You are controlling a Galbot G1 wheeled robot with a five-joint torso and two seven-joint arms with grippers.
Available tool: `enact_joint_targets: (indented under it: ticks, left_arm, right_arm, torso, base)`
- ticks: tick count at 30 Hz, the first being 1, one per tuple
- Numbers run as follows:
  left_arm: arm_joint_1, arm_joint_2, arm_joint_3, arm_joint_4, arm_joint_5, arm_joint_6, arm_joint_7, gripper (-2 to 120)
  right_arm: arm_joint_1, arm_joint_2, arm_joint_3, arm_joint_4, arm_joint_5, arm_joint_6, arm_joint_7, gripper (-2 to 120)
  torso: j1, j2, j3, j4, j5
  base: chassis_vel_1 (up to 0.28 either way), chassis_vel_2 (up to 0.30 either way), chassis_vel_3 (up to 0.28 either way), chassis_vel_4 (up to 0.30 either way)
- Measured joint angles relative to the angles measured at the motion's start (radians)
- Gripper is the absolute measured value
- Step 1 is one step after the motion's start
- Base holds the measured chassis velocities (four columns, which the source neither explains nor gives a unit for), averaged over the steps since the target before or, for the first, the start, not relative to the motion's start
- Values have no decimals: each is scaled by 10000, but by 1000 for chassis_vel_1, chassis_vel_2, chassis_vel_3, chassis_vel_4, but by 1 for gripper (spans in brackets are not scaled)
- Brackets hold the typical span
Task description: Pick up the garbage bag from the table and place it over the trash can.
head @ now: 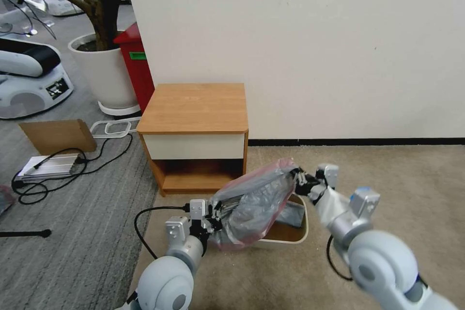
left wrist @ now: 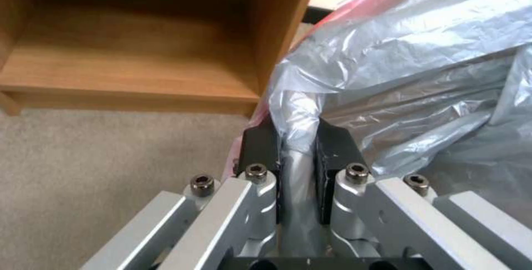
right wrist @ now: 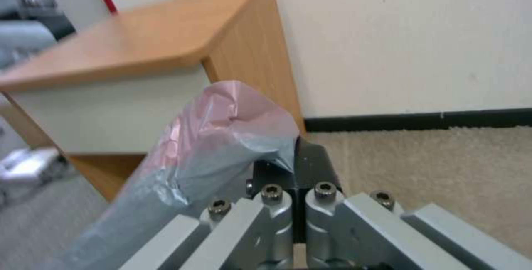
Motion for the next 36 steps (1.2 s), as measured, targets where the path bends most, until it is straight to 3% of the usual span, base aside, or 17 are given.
enact_joint_targets:
  ticks: [6,8,14,20,25,29,33,36]
  left_arm:
    - [48,-44,-48,-18,-7,-5,110,9]
    - [46,-72,-106,-18,-49,-10,110,9]
    - [-39,-152,-300,108,-397,-14,11,9]
    - [-296,-313,-647,381,-1167,8,-478,9]
    - [-467,-372,-909,580,-1584,-4,-705,9]
    - [-523,-372,-975,671,-1607,-239,-711,9]
    - [-529,-336,-945,668,-1362,-346,-560,9]
    - [-529,-278,-912,645,-1104,-436,-407,9]
  right_arm:
    - [432,-574,-15,-136,573,-1659,-19,0]
    - [279,-598,152,13,818,-1929,-28,8]
    - [-252,-620,572,410,1171,-1983,-15,26]
    - [-733,-596,954,927,1332,-1974,54,50]
    - [-1042,-456,1031,1612,2064,-1935,695,67]
    - [-1301,-156,766,2531,4075,-1737,1388,86]
    - [-1350,81,221,2547,4419,-1842,1580,98]
    - [-1312,226,-109,2347,4263,-1850,1749,100]
  torso:
    - [0,0,0,0,-1]
    - [0,0,0,0,-2]
    - [0,1,0,-1,-2]
    - [0,0,0,-1,-3]
    - [0,0,0,-1,-3]
    - [0,0,-1,0,-5]
    - [0,0,-1,-1,-3]
    - [0,0,-1,0,-4]
  base:
    - [0,0,0,0]
    - [0,0,0,0]
    - [0,0,0,0]
    - [0,0,0,0]
    - [0,0,0,0]
    - [0,0,0,0]
    - [0,0,0,0]
    - [0,0,0,0]
